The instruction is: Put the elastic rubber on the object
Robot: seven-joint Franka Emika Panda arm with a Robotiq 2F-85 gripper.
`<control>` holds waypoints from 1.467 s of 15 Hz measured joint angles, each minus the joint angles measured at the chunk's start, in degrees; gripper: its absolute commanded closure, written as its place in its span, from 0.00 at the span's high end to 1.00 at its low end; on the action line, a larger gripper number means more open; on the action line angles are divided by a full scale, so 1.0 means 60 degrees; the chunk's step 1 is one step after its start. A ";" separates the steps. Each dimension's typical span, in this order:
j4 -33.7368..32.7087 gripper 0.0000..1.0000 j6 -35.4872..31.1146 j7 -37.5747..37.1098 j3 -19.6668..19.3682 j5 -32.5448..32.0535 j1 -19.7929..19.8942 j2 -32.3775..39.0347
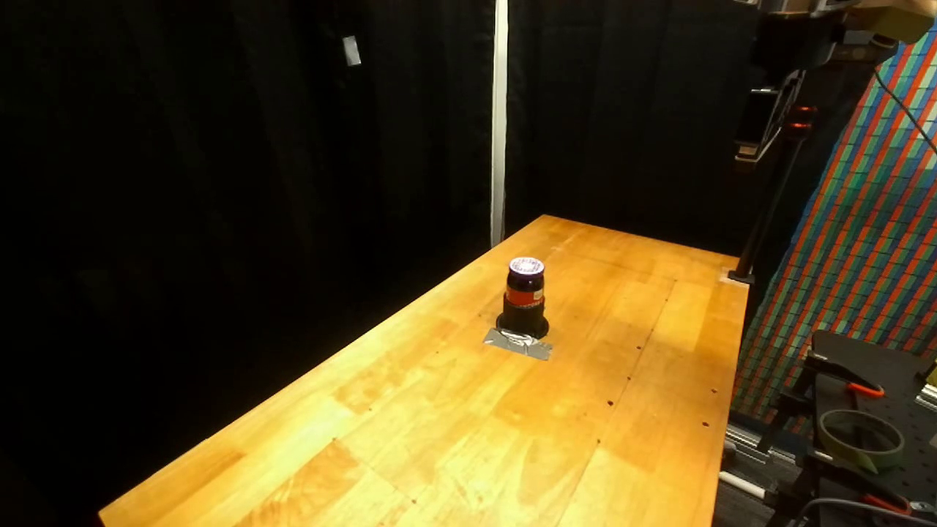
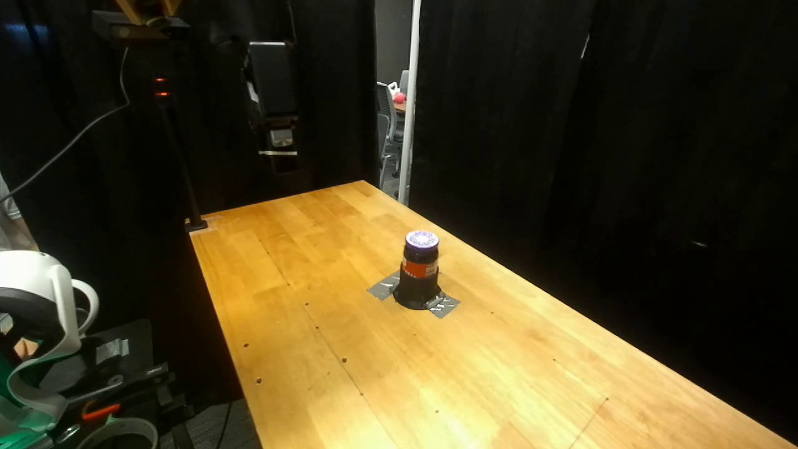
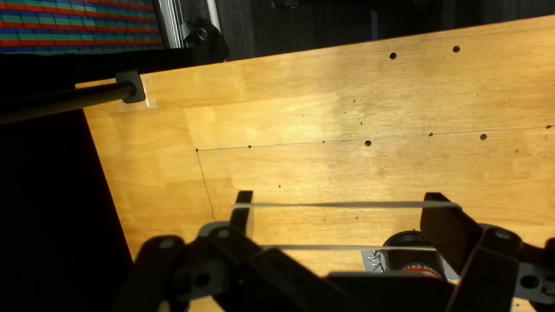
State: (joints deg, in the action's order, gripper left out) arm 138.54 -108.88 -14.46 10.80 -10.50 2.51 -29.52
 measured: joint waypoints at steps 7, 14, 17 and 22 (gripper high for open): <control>0.0000 1.00 0.0000 0.0000 0.0000 0.0000 0.0000 0.0000; -0.0065 1.00 -0.0356 -0.0179 -0.0028 0.0008 -0.0220 0.0466; -0.0293 1.00 -0.0880 -0.0411 0.0010 0.0008 -0.0389 0.1158; -0.0869 1.00 -0.2040 -0.0778 0.0016 0.0011 -0.0643 0.2363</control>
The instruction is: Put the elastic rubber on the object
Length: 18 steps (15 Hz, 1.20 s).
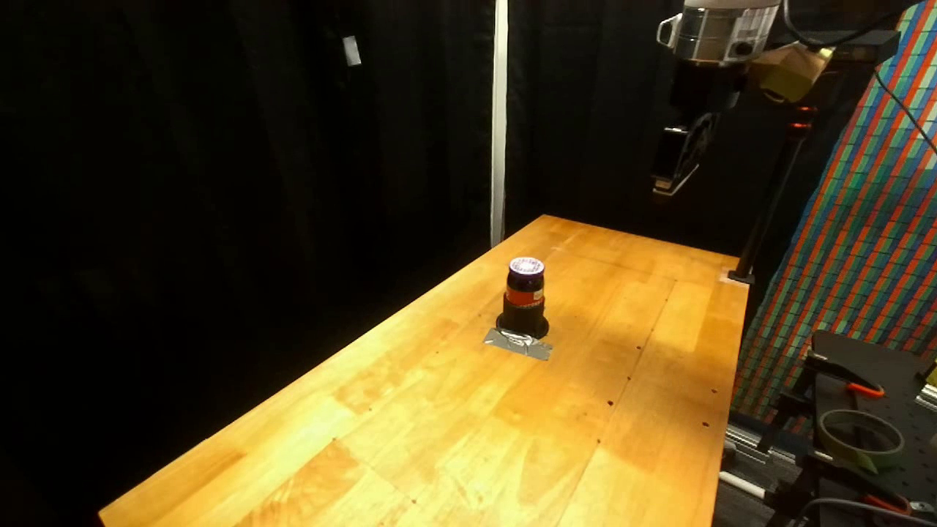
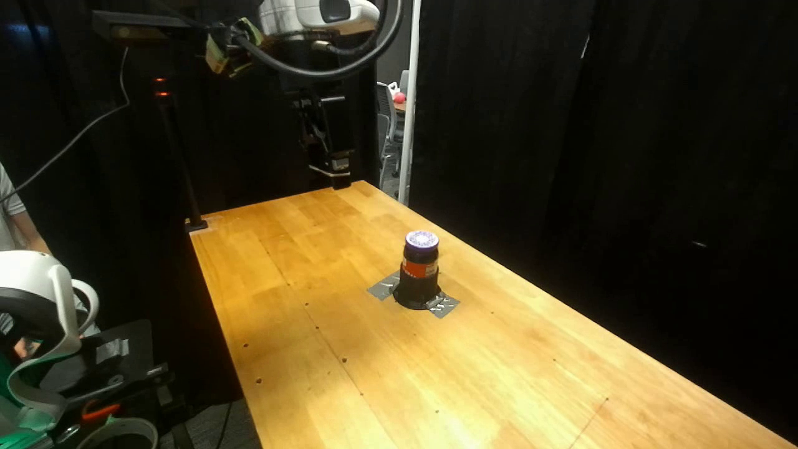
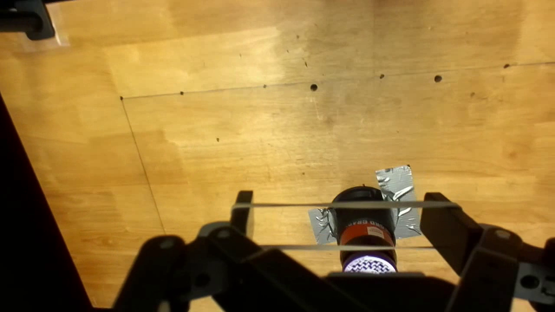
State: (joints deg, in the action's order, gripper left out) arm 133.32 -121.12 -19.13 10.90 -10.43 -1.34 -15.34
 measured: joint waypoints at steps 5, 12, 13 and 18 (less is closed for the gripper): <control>-0.0760 1.00 -0.1076 -0.0099 -0.0011 0.0030 -0.0117 0.1257; -0.1844 1.00 -0.2209 -0.0098 -0.0131 0.0142 -0.0343 0.3037; -0.2014 1.00 -0.2316 -0.0099 -0.0162 0.0140 -0.0395 0.3285; -0.2919 1.00 -0.2756 -0.0129 -0.0468 0.0118 -0.0703 0.4521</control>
State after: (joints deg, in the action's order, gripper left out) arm 115.81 -137.66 -19.90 8.09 -9.72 -5.56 11.78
